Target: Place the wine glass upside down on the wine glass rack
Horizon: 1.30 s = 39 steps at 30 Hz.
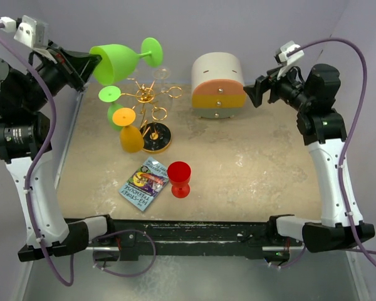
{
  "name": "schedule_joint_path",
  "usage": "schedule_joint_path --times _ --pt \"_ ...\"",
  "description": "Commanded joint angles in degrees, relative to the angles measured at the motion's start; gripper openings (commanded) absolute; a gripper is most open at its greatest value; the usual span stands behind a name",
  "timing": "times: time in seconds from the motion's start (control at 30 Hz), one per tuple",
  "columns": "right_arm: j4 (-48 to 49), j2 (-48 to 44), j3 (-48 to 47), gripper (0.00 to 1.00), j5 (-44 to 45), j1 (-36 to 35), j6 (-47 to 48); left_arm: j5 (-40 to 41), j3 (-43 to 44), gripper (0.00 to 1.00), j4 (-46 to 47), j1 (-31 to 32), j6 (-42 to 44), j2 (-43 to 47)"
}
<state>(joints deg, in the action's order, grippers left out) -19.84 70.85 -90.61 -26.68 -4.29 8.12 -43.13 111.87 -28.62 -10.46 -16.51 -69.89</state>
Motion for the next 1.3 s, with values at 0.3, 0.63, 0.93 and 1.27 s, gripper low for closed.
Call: schedule_joint_path --times 0.3,0.63,0.93,1.27 --pt "14.5 4.1 -3.2 0.86 -13.9 -12.9 -17.6 8.5 -5.2 0.0 11.5 20.2 -1.8 -5.1" --pt "18.5 7.7 -4.1 0.67 -7.9 -16.8 -25.4 8.6 -8.9 0.0 14.1 22.7 -2.3 -5.0" --pt "20.2 10.1 -5.9 0.56 -8.4 -18.2 -29.5 7.7 -9.7 0.0 14.8 23.2 -1.2 -4.1" --pt "19.8 11.3 -7.7 0.38 -4.7 -18.7 -31.0 7.4 -10.9 0.0 15.4 23.9 -0.3 -3.4"
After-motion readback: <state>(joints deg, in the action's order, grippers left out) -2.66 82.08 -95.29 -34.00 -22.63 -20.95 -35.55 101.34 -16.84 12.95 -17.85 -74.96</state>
